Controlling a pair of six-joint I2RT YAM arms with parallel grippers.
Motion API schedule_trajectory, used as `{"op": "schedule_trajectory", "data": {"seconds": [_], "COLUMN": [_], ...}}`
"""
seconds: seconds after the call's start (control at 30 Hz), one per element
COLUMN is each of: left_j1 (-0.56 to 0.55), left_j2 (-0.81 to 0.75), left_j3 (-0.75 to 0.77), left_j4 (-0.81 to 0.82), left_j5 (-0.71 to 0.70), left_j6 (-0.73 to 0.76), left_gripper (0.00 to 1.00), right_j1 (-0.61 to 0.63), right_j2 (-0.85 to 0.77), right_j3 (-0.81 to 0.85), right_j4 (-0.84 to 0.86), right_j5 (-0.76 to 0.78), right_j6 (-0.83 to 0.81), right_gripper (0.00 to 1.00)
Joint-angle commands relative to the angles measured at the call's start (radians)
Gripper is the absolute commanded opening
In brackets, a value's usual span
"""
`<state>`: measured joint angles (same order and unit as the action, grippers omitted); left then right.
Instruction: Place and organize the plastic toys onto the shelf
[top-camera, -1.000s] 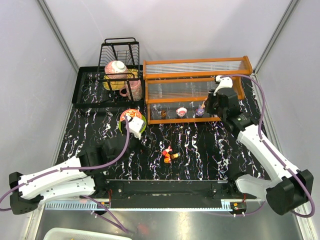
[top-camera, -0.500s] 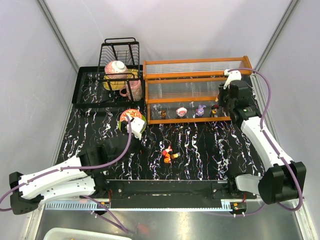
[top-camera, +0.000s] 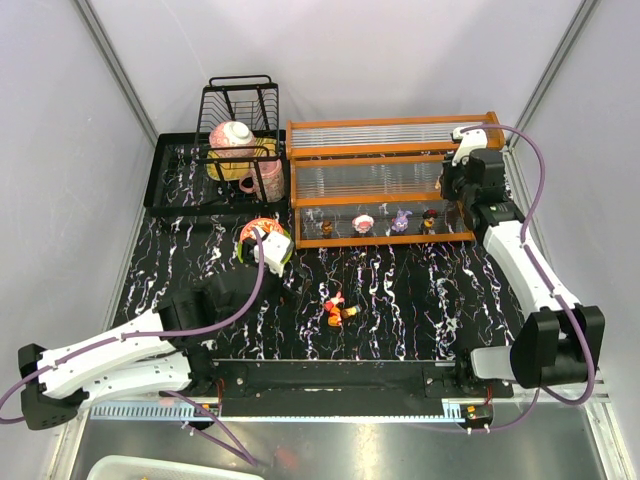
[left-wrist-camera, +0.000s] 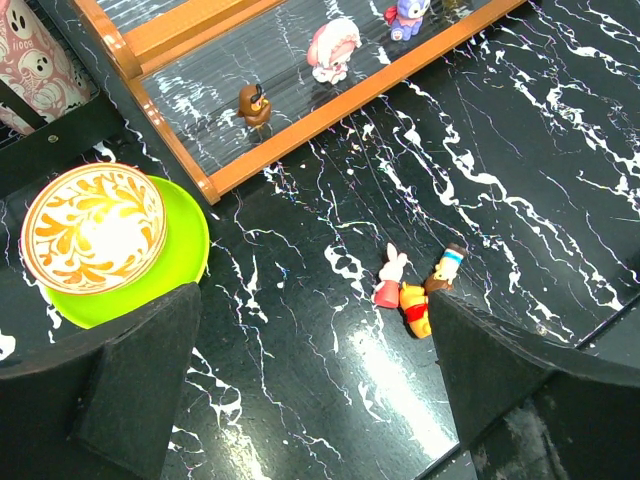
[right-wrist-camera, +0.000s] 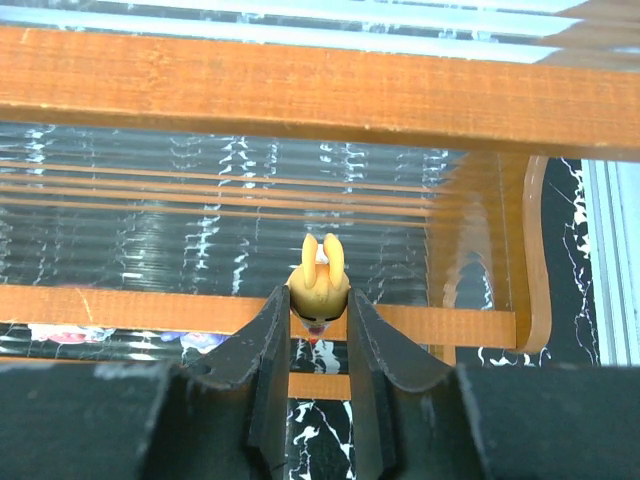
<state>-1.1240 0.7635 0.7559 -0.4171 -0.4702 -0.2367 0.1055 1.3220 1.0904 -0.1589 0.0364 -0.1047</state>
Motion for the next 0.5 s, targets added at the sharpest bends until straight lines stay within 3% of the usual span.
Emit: {"op": "schedule_trajectory", "data": {"seconds": [0.0,0.47], "left_j1": [0.007,0.018], "left_j2": [0.000,0.010], "left_j3": [0.034,0.034], "left_j4": [0.035,0.047], "left_j5": [0.005,0.007], "left_j6": [0.004,0.011], "left_gripper": [0.99,0.99], "right_j1": [-0.012,-0.029], "right_j2": [0.031,0.109], "right_j3": [0.055,0.075], "right_j4": [0.070,0.102], "right_j5": [-0.027,-0.033], "right_j6": [-0.024,-0.024], "right_gripper": [0.00,0.00]}}
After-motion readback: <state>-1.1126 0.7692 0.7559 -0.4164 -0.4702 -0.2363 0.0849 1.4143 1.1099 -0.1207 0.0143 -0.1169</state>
